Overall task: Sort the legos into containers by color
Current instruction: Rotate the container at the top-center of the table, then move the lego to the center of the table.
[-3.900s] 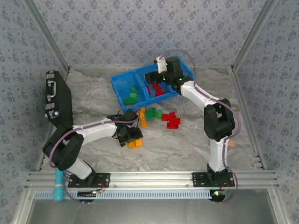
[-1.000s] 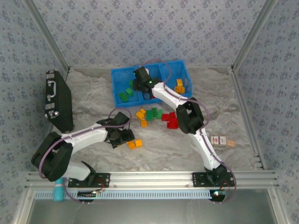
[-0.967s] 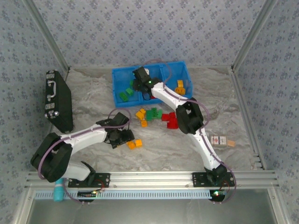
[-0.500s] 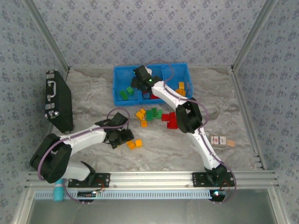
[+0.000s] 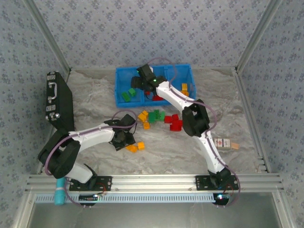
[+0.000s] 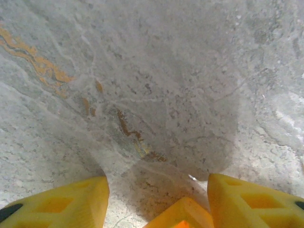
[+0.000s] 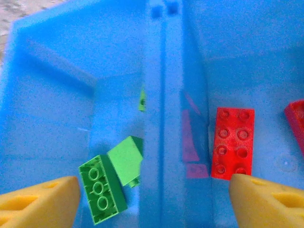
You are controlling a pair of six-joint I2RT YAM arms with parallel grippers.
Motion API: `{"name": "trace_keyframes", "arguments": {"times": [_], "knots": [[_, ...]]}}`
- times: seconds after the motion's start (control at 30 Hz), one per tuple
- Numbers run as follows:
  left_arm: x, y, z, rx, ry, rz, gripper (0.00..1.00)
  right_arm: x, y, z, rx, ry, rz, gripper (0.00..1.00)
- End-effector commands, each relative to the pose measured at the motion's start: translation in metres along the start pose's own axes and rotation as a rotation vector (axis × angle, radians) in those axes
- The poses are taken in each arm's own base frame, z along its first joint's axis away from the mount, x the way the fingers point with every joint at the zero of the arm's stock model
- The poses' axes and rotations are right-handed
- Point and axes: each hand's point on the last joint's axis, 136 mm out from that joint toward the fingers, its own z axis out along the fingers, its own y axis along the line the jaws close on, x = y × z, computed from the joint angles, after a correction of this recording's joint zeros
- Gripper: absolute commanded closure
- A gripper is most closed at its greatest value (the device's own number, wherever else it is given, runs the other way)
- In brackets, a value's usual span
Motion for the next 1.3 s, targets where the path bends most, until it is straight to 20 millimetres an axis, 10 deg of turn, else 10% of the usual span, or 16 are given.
{"name": "trace_keyframes", "arguments": {"times": [0.0,0.2,0.33,0.53,1.03,1.27], "knots": [[0.017,-0.042,0.015,0.140,0.081,0.006,0.46,-0.042,0.016,-0.046,-0.081,-0.099,-0.090,0.12],[0.024,-0.049,0.021,0.121,0.115,0.007,0.50,-0.063,-0.020,-0.073,-0.062,-0.131,-0.099,0.12],[0.022,-0.056,0.015,0.119,0.114,0.033,0.28,-0.062,-0.046,-0.083,-0.047,-0.117,-0.099,0.11],[0.012,-0.056,-0.020,0.101,0.080,0.076,0.23,-0.054,-0.074,-0.091,-0.021,-0.102,-0.087,0.11],[0.025,-0.030,-0.056,0.106,0.077,-0.222,0.18,-0.053,-0.086,-0.084,-0.064,-0.061,-0.116,0.11],[0.044,-0.030,-0.033,0.084,0.035,-0.348,0.18,-0.059,-0.097,-0.089,-0.104,-0.046,-0.125,0.11]]}}
